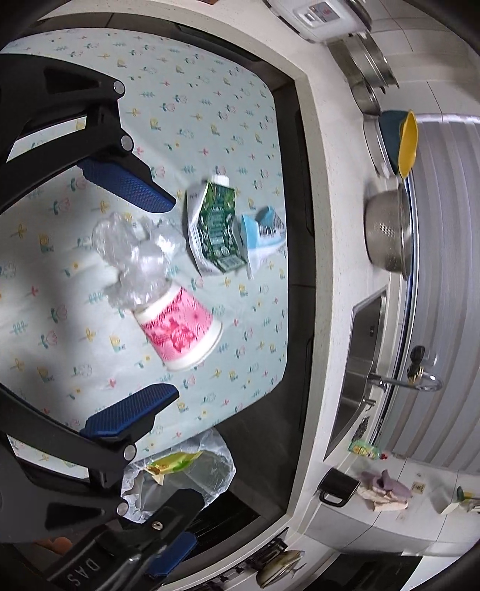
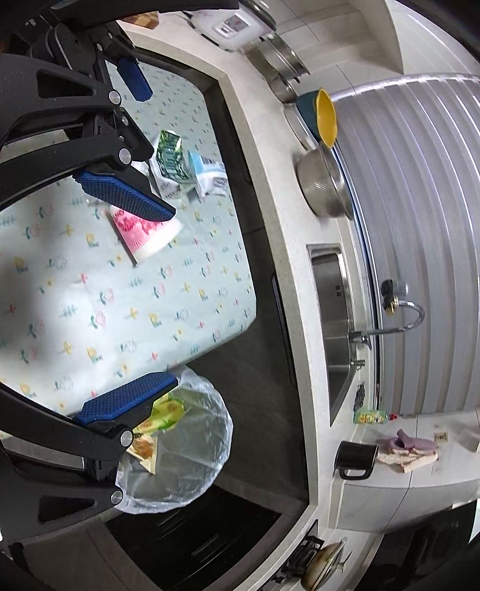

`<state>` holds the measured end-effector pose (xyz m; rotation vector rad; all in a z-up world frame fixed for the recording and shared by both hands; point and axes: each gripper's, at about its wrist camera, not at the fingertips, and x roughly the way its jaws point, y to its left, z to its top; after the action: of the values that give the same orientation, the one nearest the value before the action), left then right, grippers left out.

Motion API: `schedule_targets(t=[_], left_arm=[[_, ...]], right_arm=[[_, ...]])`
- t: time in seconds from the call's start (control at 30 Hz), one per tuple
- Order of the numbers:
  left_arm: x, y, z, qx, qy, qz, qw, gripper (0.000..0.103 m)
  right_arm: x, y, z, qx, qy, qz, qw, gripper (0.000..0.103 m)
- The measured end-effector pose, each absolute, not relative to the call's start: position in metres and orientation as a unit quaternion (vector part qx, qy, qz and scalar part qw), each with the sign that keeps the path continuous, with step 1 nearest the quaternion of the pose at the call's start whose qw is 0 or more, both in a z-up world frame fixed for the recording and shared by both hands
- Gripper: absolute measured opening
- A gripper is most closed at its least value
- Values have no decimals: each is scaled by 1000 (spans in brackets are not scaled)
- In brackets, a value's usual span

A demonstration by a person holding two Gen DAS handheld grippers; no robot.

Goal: Collect trash
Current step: 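Move both open grippers back over the remaining trash on the table, then grasp the clear plastic bag with the left gripper while the right gripper grasps the pink paper cup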

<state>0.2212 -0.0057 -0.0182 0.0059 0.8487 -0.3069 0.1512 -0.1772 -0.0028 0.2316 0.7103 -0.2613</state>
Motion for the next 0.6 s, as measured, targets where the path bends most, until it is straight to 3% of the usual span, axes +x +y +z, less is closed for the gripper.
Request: schedule_targets(t=[0.6], left_arm=[[239,35,-86,-19,476,-124,870,92]], right_arm=[[180,-151,-65,117,403,-117,900,80]])
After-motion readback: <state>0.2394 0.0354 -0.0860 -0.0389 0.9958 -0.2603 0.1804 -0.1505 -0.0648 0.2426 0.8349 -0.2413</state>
